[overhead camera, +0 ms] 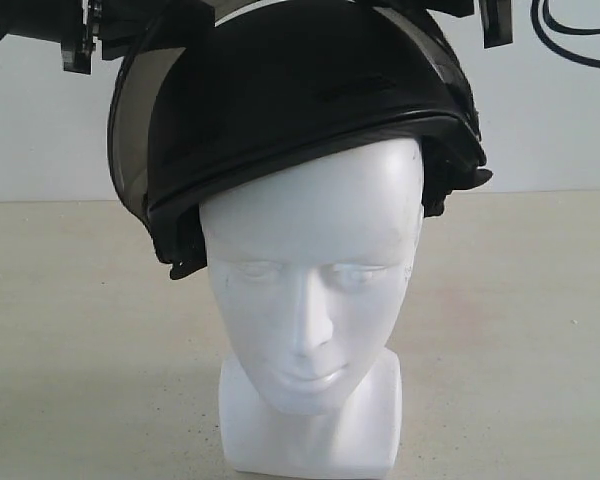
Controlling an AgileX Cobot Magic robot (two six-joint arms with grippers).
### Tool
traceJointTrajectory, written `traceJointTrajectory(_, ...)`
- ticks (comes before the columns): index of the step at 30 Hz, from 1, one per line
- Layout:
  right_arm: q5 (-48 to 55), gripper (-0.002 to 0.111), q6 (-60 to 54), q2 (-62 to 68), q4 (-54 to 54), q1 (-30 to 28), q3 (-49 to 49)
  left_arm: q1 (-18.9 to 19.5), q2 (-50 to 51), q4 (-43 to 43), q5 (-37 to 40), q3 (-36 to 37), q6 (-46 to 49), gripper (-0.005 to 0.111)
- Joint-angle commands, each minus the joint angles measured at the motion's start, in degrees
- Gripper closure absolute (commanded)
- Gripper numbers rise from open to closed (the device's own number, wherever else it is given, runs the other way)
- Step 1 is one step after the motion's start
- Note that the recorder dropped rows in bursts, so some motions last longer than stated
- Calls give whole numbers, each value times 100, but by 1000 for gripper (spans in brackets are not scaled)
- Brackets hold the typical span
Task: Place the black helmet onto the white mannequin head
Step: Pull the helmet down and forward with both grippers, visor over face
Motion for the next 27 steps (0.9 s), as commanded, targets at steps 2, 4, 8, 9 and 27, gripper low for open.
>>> traceJointTrajectory(2, 124, 108, 130, -59, -485, 359, 24, -158, -228, 218, 728, 223, -44, 102)
traceJointTrajectory(4, 124, 108, 192, -59, -524, 403, 24, -158, -270, 218, 728, 266, -44, 102)
traceJointTrajectory(8, 124, 108, 293, -187, -601, 407, 24, -158, -363, 197, 728, 403, -56, 102)
traceJointTrajectory(9, 124, 108, 305, -237, -631, 407, 24, -158, -386, 197, 728, 432, -56, 102)
traceJointTrajectory(27, 124, 108, 703, -866, -1370, 634, 455, -533, -663, 565, 728, 442, -310, 102)
